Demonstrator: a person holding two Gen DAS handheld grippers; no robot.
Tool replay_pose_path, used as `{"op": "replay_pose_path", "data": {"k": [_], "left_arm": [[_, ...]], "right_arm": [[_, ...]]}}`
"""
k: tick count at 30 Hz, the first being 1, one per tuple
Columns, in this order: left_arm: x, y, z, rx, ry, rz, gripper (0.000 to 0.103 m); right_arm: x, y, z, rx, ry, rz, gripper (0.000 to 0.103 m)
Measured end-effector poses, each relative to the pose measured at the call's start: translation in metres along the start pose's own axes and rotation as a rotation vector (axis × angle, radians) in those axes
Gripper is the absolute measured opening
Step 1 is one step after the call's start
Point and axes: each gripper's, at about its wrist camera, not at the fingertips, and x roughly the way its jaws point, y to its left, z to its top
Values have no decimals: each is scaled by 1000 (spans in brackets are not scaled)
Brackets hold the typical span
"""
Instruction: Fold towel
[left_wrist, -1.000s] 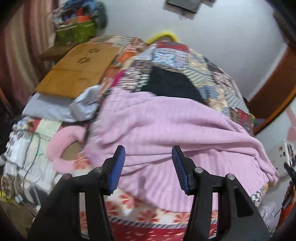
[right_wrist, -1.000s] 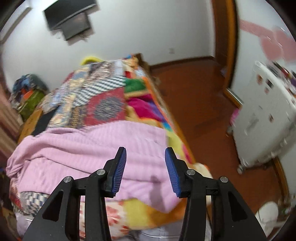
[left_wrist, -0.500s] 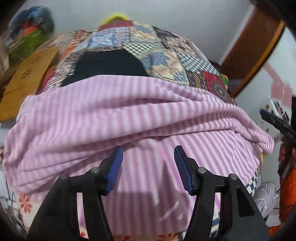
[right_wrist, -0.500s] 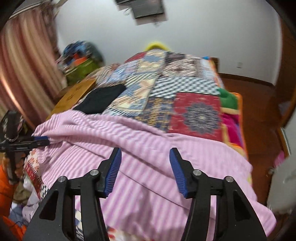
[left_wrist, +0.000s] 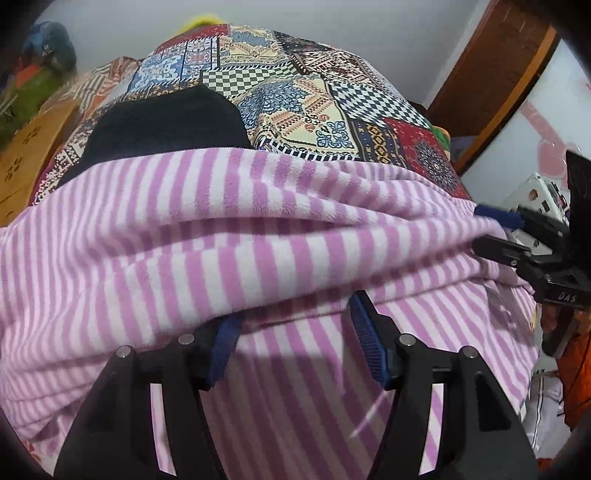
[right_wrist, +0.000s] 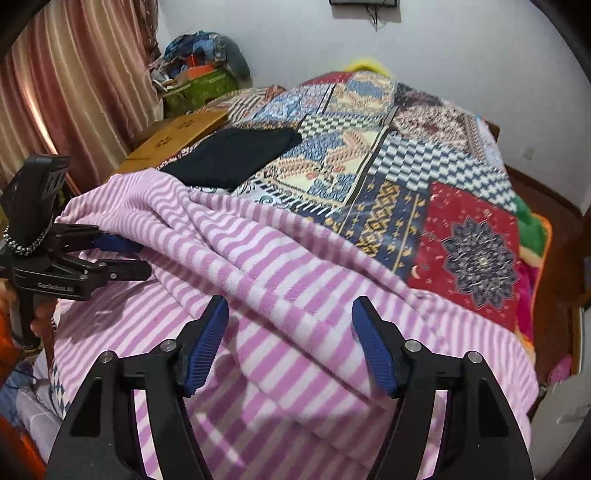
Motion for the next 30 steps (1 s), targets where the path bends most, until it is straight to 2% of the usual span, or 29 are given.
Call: {"op": "replay_pose_path", "data": {"k": [1, 3, 4, 6, 9, 13, 24, 30], "left_arm": [[3, 2, 1, -7, 1, -1, 56], [9, 4, 5, -18, -3, -5, 39], [10, 4, 5, -21, -6, -12, 35], [10, 5, 7, -23, -18, -24, 16], [5, 1, 6, -9, -32, -15, 7], [-11, -3, 2, 4, -55, -18, 5], [-84, -20, -27, 34, -151, -39, 2], [-112, -31, -51, 57, -175, -31, 0]], "right_arm": [[3, -1, 0, 6, 6, 10, 37], [11, -2, -1, 29, 30, 43, 19], [11, -2, -2, 37, 23, 50, 17], [8, 0, -3, 44, 2, 53, 12], [-1, 4, -5, 48, -29, 65, 10], [-17, 10, -2, 46, -71, 99, 8], [-73, 48, -9, -41, -168, 165, 7], [-92, 67, -21, -80, -174, 177, 7]]}}
